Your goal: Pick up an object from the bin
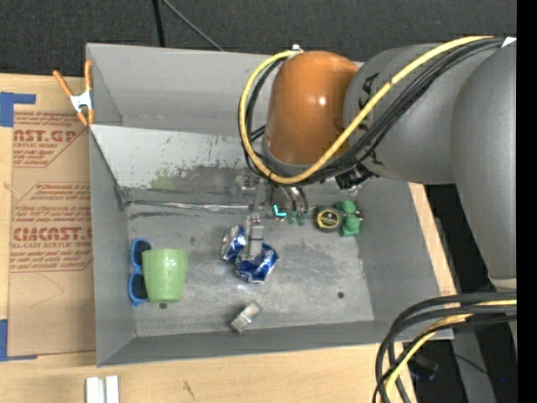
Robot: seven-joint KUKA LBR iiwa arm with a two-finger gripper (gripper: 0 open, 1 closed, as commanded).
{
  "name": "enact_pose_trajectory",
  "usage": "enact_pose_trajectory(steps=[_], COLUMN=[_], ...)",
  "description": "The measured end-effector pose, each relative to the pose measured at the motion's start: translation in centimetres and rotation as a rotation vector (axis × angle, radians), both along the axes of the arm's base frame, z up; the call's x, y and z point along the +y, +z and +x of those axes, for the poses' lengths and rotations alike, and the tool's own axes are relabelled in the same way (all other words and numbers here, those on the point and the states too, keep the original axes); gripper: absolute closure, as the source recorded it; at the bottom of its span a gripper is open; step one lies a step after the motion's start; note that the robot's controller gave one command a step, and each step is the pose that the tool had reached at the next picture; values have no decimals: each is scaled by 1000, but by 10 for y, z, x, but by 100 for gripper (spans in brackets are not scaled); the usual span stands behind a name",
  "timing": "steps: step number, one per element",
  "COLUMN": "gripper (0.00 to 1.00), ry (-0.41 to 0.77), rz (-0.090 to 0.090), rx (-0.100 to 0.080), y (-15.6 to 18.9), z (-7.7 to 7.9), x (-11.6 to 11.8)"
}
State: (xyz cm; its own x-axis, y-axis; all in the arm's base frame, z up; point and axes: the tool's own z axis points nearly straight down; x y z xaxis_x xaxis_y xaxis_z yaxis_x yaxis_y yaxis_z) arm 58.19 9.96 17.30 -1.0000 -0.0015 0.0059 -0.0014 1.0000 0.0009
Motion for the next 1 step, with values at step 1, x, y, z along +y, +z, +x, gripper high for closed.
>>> enact_pose_trajectory(steps=[1], gripper=[0], ry=[-280], rz=[-2], rx=[0], y=[-98], z=[-36], x=[-25])
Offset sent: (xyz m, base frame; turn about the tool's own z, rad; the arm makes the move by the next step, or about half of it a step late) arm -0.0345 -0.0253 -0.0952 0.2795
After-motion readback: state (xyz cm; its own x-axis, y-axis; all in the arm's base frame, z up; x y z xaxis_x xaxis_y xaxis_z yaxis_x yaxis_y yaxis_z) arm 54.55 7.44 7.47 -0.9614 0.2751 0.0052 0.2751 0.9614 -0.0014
